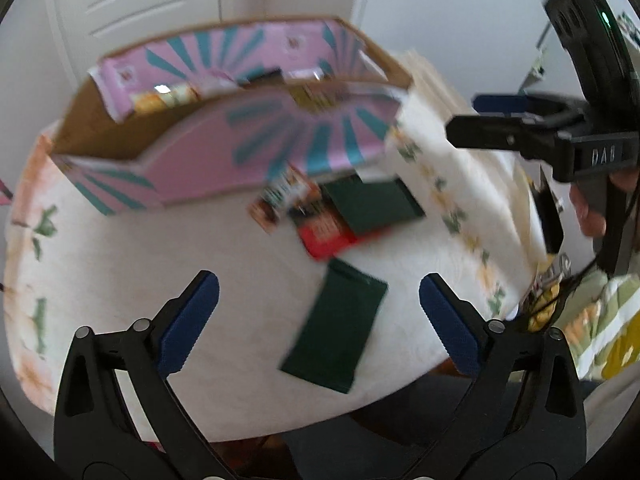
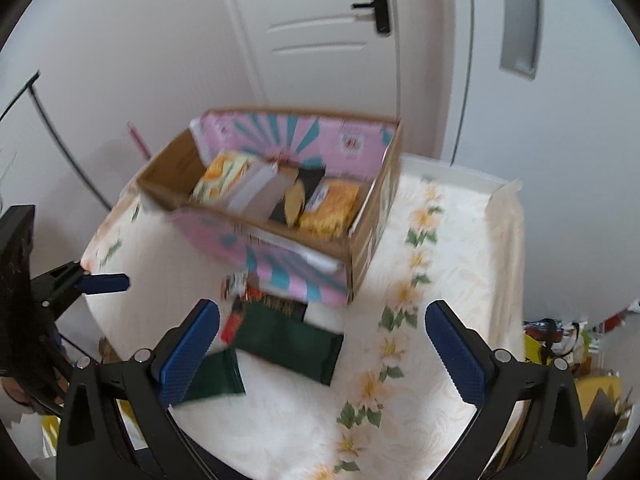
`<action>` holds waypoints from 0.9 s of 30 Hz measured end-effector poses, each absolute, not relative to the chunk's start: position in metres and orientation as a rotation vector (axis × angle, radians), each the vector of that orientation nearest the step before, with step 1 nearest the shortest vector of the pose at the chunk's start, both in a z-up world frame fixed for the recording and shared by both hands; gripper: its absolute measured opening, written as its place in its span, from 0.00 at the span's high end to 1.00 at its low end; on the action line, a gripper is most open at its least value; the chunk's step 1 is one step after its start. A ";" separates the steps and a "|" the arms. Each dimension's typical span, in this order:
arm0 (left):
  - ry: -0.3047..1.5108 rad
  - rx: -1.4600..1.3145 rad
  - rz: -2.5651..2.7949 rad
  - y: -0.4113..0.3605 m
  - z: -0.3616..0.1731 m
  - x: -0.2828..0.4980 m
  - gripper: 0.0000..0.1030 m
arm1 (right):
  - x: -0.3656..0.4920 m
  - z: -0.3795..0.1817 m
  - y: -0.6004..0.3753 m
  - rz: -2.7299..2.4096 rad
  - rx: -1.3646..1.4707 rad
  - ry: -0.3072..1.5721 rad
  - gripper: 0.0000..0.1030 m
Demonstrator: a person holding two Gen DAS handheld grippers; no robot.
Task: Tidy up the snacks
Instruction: 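Grasp the dark green packet with the left gripper while the right grasps another green packet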
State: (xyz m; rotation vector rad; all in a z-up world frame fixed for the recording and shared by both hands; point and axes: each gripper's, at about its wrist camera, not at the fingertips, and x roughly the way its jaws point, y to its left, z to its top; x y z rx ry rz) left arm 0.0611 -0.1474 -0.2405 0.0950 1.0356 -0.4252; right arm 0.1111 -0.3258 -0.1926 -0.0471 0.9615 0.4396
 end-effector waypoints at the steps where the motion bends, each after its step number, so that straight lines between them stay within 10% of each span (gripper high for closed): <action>1: 1.038 0.104 -0.429 -0.150 -0.248 0.059 0.05 | 0.109 -0.200 -0.327 0.459 -0.057 0.972 0.00; 27: 1.106 0.326 -0.555 -0.175 -0.292 0.041 0.58 | 0.103 -0.284 -0.300 0.891 -0.400 0.952 0.01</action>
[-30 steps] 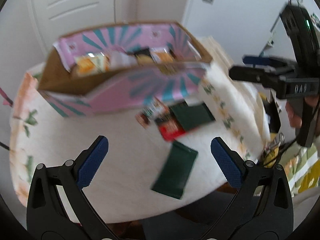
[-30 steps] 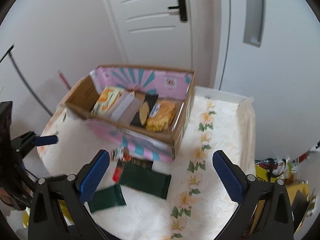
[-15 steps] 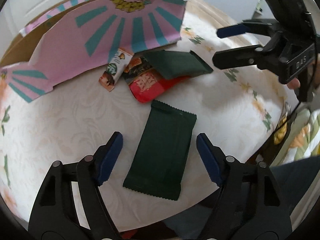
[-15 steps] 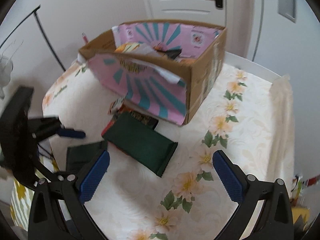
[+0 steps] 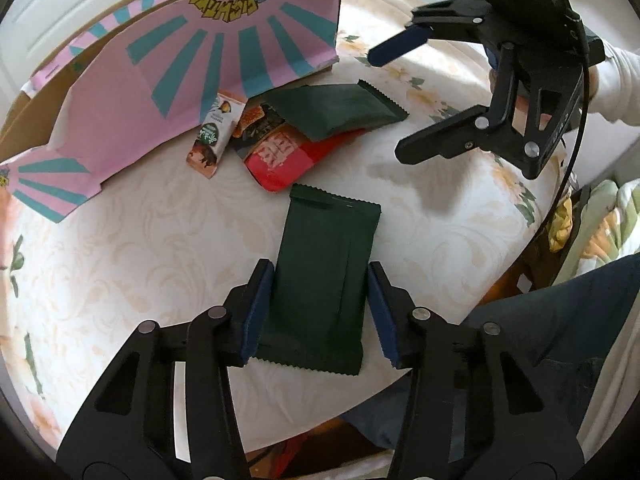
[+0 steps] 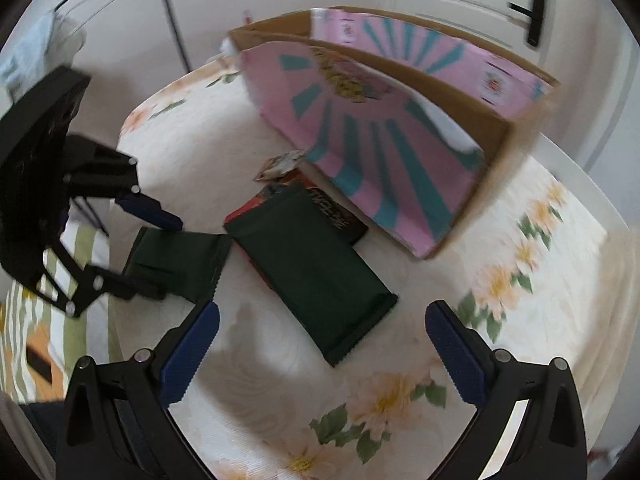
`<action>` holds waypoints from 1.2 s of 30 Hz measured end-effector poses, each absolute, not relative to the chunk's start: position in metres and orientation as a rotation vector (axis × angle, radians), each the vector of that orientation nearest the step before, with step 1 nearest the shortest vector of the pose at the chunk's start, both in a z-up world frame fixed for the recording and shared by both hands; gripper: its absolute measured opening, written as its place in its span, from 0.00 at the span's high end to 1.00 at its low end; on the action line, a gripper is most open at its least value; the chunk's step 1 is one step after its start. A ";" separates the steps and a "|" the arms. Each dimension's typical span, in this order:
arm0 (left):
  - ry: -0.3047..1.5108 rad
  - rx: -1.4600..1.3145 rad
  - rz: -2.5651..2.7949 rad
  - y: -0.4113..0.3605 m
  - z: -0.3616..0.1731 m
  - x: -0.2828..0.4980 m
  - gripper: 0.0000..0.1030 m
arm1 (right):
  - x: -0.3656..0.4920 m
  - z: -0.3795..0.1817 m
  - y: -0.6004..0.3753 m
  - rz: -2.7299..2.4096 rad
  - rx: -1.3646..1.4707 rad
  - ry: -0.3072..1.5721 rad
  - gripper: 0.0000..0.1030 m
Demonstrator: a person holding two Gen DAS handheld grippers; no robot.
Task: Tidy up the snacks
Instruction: 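Grasp the dark green packet with the left gripper while the right grasps another green packet, then carry both green packets over the box and open both grippers to drop them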
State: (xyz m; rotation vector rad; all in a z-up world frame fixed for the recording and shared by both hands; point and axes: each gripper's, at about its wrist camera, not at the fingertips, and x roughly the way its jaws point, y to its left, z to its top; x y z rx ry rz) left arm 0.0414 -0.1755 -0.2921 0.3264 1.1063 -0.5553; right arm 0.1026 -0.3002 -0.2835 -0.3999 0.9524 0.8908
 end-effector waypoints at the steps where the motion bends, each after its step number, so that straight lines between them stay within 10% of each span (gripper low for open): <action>1: 1.108 0.320 -0.553 -0.175 -0.292 0.042 0.58 | 0.103 -0.284 -0.298 0.905 -0.415 0.948 0.01; 20: 1.115 0.205 -0.488 -0.152 -0.277 0.040 0.58 | 0.121 -0.296 -0.256 1.119 -0.675 0.944 0.56; 36: 1.076 0.166 -0.471 -0.135 -0.228 0.041 0.58 | 0.101 -0.265 -0.279 1.014 -0.571 0.937 0.60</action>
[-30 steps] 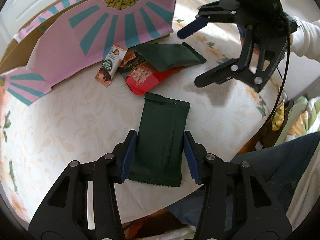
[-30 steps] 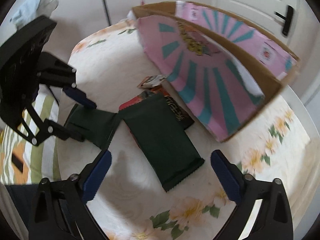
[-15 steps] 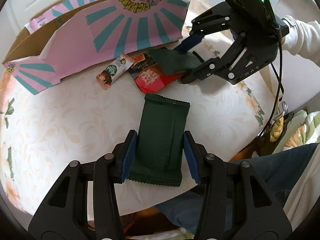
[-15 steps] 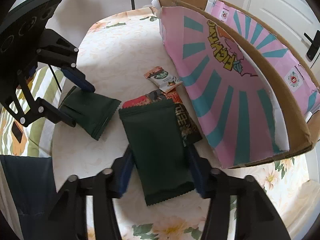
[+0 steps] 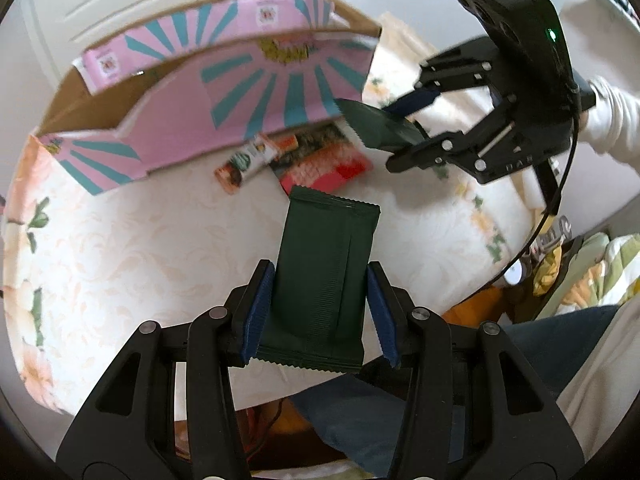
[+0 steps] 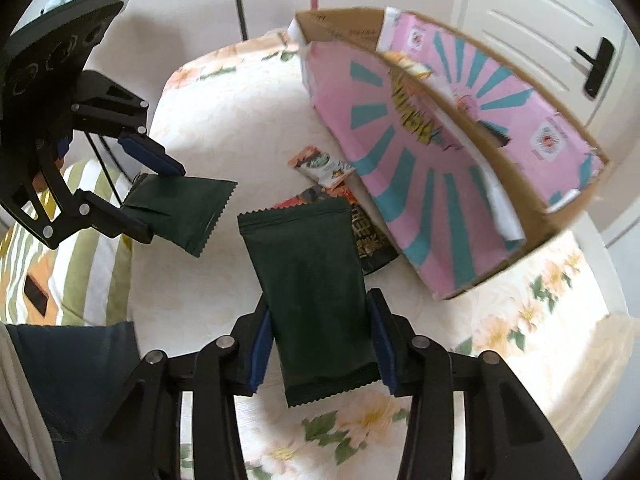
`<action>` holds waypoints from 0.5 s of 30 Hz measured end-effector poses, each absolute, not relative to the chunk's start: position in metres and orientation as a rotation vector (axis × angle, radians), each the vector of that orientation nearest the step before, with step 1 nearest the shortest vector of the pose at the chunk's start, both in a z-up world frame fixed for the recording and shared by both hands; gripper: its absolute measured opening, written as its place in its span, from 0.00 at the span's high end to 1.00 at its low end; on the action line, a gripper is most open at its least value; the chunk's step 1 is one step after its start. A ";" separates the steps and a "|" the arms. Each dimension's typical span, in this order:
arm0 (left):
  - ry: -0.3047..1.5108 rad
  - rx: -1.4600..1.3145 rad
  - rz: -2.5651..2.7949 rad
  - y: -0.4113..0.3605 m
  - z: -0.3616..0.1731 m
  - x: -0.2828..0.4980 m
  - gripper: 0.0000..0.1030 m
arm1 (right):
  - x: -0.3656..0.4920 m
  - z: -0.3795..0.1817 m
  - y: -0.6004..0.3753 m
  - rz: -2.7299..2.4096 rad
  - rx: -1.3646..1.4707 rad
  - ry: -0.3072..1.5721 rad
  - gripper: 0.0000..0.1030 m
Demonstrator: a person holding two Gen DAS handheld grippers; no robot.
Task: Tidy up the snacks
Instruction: 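Carry both green packets over the box and open both grippers to drop them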
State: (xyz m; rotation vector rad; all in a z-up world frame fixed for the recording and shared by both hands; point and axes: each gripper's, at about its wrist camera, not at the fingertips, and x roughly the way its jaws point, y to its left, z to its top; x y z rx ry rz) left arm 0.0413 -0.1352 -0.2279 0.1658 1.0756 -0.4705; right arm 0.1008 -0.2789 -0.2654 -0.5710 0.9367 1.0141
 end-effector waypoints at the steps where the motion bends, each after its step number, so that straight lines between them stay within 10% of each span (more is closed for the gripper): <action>1: 1.067 0.156 -0.468 -0.132 -0.221 0.042 0.58 | 0.100 -0.261 -0.281 1.006 -0.561 0.934 0.60; 15: 0.901 0.106 -0.423 -0.086 -0.132 0.096 0.58 | 0.118 -0.160 -0.276 0.811 -0.395 0.866 0.60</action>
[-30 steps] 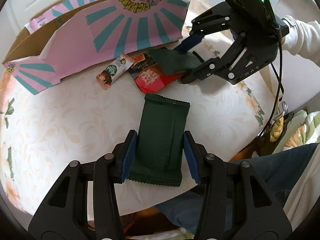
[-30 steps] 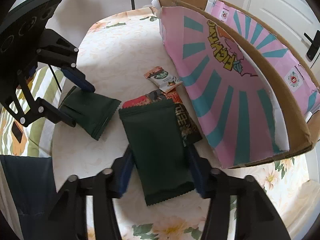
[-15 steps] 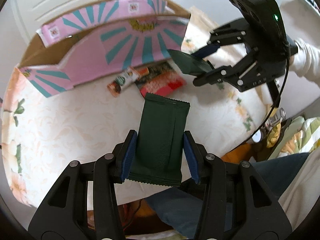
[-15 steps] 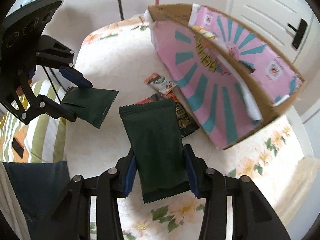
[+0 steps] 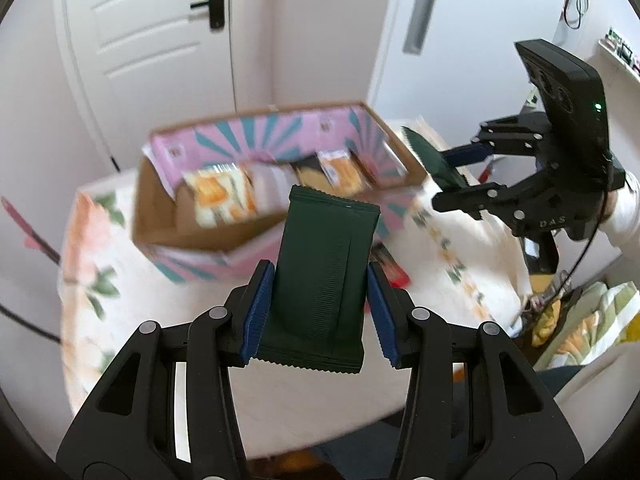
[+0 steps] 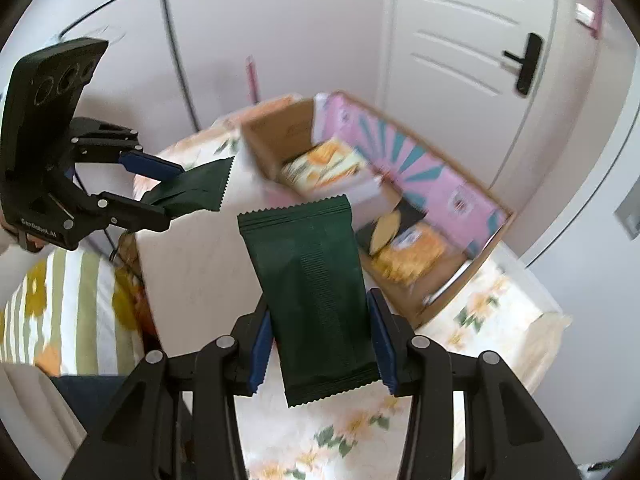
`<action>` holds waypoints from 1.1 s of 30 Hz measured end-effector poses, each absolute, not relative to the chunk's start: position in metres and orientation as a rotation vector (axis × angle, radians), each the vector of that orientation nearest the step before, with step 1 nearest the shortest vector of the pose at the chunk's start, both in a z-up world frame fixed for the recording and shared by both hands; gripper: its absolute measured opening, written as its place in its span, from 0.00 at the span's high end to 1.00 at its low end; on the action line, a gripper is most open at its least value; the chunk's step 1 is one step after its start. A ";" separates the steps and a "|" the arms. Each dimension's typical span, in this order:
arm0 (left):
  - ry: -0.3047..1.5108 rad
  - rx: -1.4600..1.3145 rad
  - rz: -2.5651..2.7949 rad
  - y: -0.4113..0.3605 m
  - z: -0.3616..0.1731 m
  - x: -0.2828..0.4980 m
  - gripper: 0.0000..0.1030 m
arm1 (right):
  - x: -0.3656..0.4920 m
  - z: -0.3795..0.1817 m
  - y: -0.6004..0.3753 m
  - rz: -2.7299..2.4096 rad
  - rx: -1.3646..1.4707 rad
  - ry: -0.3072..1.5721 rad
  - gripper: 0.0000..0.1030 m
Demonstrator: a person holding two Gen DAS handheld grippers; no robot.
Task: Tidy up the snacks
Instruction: 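Carry both green packets over the box and open both grippers to drop them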
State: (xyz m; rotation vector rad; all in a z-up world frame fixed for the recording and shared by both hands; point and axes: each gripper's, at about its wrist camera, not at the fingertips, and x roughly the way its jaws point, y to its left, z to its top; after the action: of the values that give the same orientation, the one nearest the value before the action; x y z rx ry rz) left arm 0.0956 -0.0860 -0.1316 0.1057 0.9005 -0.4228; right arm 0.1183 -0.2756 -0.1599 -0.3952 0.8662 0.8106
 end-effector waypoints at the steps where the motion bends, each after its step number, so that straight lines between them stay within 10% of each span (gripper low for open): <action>1: 0.900 0.109 -0.419 -0.082 -0.129 0.102 0.58 | 0.123 -0.154 -0.273 0.789 -0.382 0.861 0.60; 24: 1.030 0.195 -0.470 -0.071 -0.173 0.283 0.57 | 0.207 -0.141 -0.237 0.342 0.004 0.971 0.60; 27: 1.036 0.226 -0.464 -0.071 -0.179 0.286 0.30 | 0.210 -0.148 -0.240 0.302 0.053 0.995 0.60; 28: 1.025 0.227 -0.466 -0.070 -0.179 0.285 0.04 | 0.211 -0.150 -0.240 0.293 0.061 1.000 0.60; 33: 0.993 0.238 -0.468 -0.061 -0.173 0.282 0.00 | 0.223 -0.158 -0.239 0.256 0.099 1.031 0.60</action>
State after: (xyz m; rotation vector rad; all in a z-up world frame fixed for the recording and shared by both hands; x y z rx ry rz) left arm 0.2819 -0.0607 -0.1729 0.2375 0.9927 -0.4679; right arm 0.2228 -0.2393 -0.1585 0.0988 1.0309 0.2557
